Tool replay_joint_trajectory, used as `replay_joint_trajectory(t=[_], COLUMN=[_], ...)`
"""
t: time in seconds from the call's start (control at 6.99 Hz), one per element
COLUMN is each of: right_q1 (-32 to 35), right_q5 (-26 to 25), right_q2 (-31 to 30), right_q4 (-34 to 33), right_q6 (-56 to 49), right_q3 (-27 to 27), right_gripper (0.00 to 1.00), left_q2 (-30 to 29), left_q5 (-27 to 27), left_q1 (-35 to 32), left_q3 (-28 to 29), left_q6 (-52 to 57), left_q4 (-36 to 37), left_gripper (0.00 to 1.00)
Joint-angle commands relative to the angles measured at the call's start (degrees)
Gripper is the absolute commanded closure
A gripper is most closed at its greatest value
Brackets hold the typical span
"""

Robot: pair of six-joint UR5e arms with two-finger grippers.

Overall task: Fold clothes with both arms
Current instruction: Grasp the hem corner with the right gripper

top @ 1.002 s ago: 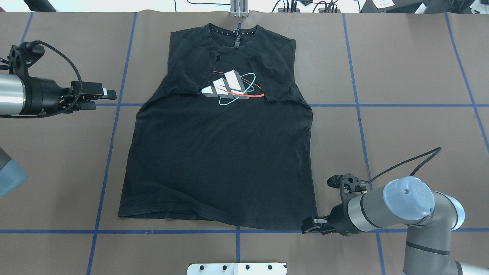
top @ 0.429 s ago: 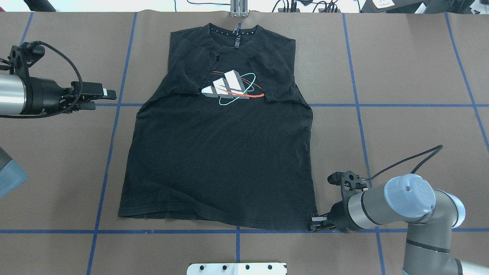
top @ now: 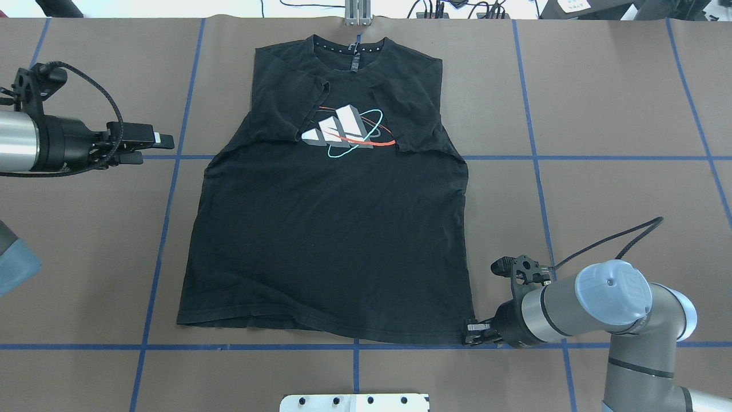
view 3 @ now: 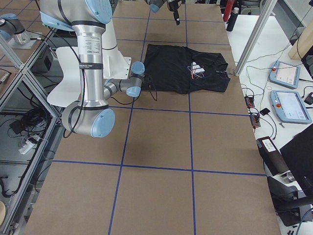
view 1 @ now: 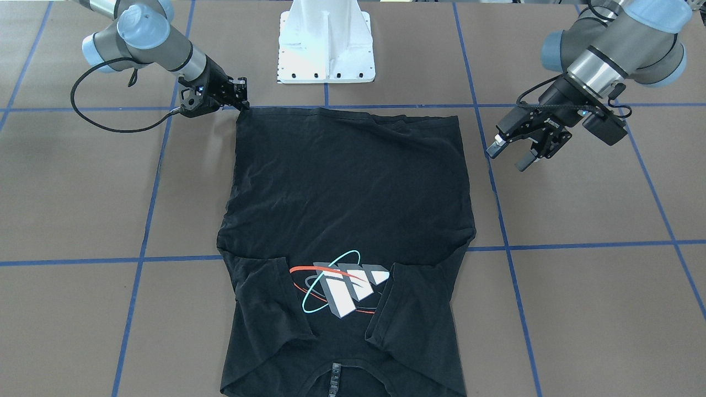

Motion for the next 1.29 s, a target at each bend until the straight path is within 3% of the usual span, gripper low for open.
replay_joint_trajectory(t=[0.0, 0.29, 0.43, 0.86, 1.14], right_q1=[0.01, -0.08, -0.08, 0.18, 0.53], right_q5=[0.00, 0.00, 0.00, 0.44, 0.70], right_q2=[0.03, 0.12, 0.12, 0.29, 0.38], right_q4=[0.00, 0.00, -0.17, -0.26, 0.43], right_q6=[0.00, 0.17, 0.26, 0.52, 7.36], right_q3=[-0.44, -0.44, -0.35, 0.43, 3.32], right_gripper=[0.73, 0.75, 1.00, 1.00, 1.00], left_q2=[0.00, 0.00, 0.00, 1.57, 8.75], left_q5=[0.03, 0.03, 0.03, 0.20, 0.12], left_q1=[0.00, -0.09, -0.09, 0.00, 0.44], left_q3=[-0.18, -0.61, -0.62, -0.79, -5.85], left_q6=[0.00, 0.00, 0.00, -0.26, -0.88], left_q4=[0.00, 0.00, 0.00, 0.00, -0.61], left_gripper=[0.00, 0.00, 0.00, 0.00, 0.00])
